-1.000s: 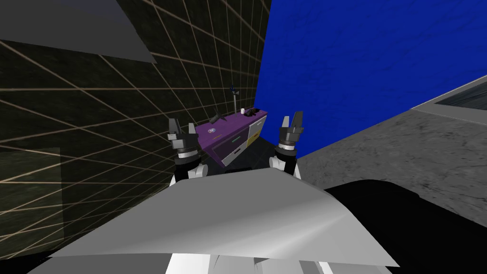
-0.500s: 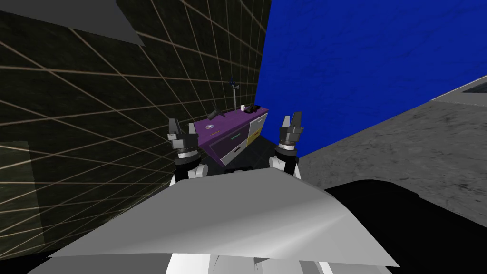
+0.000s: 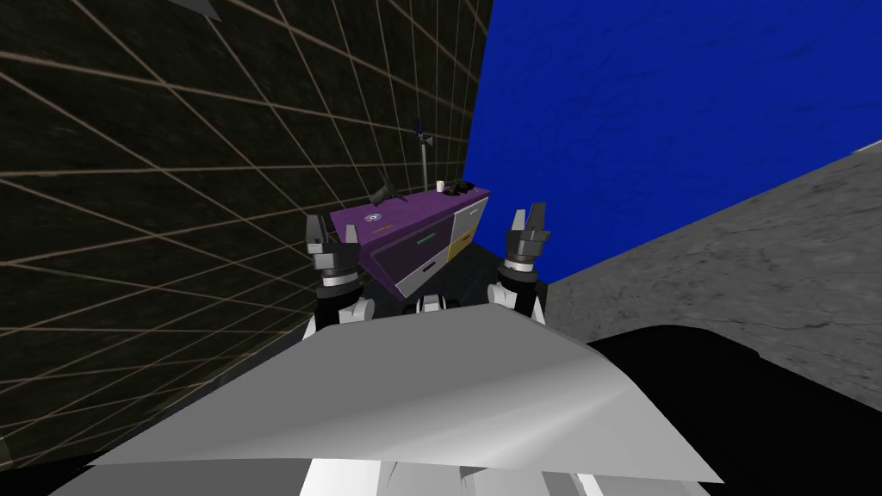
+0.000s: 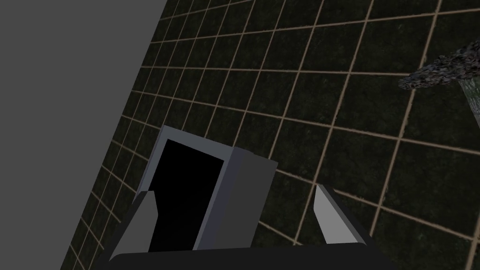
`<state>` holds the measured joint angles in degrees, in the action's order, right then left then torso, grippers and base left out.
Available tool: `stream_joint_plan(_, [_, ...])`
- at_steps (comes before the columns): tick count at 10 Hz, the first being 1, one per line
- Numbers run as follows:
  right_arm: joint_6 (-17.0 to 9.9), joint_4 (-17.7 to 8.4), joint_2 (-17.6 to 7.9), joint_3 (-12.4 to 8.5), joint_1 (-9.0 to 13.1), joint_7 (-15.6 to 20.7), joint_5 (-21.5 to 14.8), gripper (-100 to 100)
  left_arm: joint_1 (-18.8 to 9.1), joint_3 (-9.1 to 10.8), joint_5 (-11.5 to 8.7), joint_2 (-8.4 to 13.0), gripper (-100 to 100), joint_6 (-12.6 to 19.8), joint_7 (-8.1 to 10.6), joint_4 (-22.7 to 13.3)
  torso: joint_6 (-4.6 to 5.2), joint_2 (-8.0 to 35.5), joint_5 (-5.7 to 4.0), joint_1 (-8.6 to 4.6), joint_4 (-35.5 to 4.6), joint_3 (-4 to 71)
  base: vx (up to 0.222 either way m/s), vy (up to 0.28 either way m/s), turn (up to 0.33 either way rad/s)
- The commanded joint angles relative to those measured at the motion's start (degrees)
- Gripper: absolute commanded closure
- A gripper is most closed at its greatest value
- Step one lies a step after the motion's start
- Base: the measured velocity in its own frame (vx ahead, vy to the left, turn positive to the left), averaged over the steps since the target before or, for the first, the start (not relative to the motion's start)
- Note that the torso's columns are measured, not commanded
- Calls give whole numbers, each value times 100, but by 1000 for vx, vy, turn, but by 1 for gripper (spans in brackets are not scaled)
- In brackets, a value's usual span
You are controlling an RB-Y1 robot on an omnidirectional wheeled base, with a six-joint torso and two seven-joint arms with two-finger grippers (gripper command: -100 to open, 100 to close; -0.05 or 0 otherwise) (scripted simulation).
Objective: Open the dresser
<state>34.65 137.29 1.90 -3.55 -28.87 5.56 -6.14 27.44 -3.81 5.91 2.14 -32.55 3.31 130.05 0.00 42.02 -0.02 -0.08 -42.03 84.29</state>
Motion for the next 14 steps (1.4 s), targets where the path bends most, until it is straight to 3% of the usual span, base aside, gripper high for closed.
stream_joint_plan(1, [0,0,0,0,0,0,0,0,-27,57,-60,312,-100,92,16,-155,0,13,0,-1,-16,27,51,-74,43])
stream_joint_plan(2, [0,0,0,0,0,0,0,0,-50,129,-131,477,-100,194,39,-317,0,16,-1,-3,-21,32,99,-131,81])
stream_joint_plan(5, [0,1,1,1,-1,0,0,0,-93,259,-262,614,-100,377,80,-606,1,22,1,5,-23,31,100,-143,78])
stream_joint_plan(14, [0,0,1,1,-1,0,0,0,-230,688,-689,682,-100,979,215,-1555,0,29,1,6,-25,26,77,-128,77])
